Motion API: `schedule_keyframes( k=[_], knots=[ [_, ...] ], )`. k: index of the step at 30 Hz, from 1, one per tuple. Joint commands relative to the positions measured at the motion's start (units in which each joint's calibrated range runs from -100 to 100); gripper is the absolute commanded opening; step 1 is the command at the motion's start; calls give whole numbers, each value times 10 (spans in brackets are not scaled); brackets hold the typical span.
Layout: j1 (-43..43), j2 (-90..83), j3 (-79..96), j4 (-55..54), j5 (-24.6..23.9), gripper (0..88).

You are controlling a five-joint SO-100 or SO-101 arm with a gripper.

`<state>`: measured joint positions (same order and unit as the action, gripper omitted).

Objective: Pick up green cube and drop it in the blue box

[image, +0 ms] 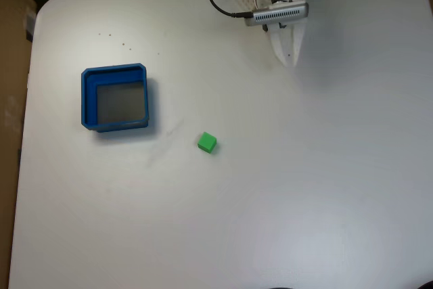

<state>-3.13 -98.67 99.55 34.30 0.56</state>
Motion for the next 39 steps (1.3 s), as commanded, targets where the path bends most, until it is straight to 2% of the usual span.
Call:
schedule_keyframes(
  k=[1,23,34,39],
  knots=[
    [-1,-6,1,-10,0,14],
    [7,-5,-1,-9,2,14],
    [176,-5,0,-9,1,15],
    [192,-5,1,-10,0,15]
  ],
)
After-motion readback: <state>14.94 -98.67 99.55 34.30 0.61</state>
